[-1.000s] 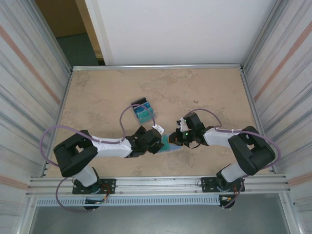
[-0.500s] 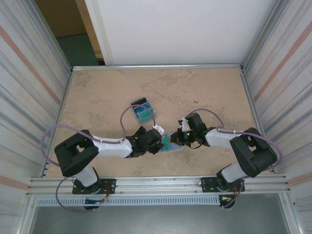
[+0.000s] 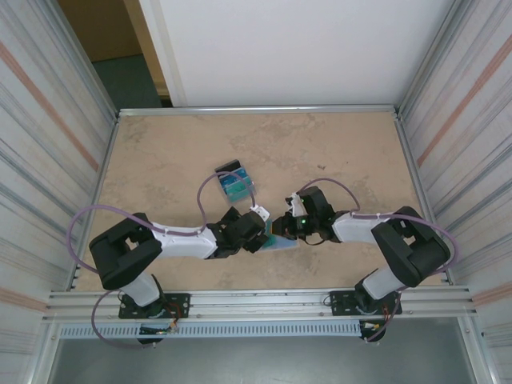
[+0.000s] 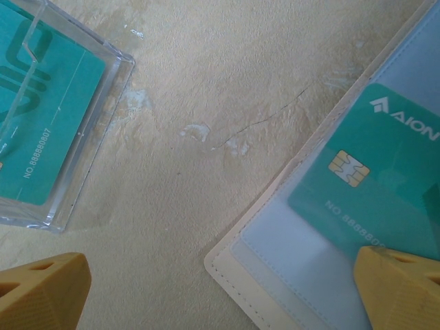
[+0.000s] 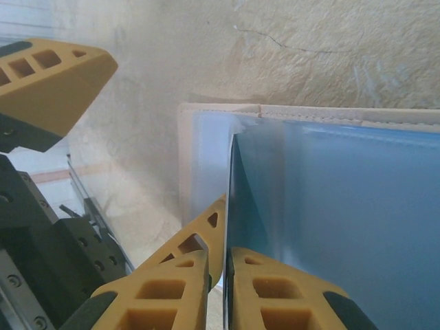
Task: Take the credit cards out of the card holder
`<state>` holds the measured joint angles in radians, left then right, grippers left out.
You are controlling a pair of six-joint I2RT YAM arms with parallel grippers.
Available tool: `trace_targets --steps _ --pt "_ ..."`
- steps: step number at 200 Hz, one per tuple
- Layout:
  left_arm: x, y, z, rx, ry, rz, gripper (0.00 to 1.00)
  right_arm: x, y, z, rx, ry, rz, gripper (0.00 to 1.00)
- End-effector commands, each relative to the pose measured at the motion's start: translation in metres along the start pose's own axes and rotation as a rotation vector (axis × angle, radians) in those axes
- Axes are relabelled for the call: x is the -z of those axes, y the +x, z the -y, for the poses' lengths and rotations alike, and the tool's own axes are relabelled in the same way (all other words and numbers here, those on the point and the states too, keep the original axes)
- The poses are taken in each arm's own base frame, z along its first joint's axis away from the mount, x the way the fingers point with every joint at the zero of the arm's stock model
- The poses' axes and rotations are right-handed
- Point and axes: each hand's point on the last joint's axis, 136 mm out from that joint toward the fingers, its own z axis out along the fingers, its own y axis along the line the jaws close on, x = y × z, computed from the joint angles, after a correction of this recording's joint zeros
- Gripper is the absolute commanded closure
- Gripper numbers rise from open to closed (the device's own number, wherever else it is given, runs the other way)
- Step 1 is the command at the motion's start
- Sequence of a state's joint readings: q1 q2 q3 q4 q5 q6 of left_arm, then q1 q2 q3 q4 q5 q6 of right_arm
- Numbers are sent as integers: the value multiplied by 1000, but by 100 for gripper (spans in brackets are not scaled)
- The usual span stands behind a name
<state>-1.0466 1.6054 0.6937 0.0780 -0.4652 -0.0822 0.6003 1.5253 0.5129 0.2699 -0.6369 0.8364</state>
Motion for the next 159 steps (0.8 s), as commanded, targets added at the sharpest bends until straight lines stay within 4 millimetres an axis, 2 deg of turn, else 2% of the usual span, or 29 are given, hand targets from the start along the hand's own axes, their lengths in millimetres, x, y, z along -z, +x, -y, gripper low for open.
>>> trace_targets --steps 1,40,85,124,159 --pt "-2 13 -5 -15 -17 -42 1 -5 2 -4 -1 -16 -15 85" --pt "2 13 -9 -13 -29 -39 1 2 1 11 10 83 4 98" --pt "4 15 -11 -9 -33 -41 1 20 -4 18 45 155 40 100" --pt "13 5 -14 11 -34 -17 1 34 -7 6 114 167 60 100" --pt "35 -17 -28 70 -66 53 1 49 -9 -12 194 141 91 100"
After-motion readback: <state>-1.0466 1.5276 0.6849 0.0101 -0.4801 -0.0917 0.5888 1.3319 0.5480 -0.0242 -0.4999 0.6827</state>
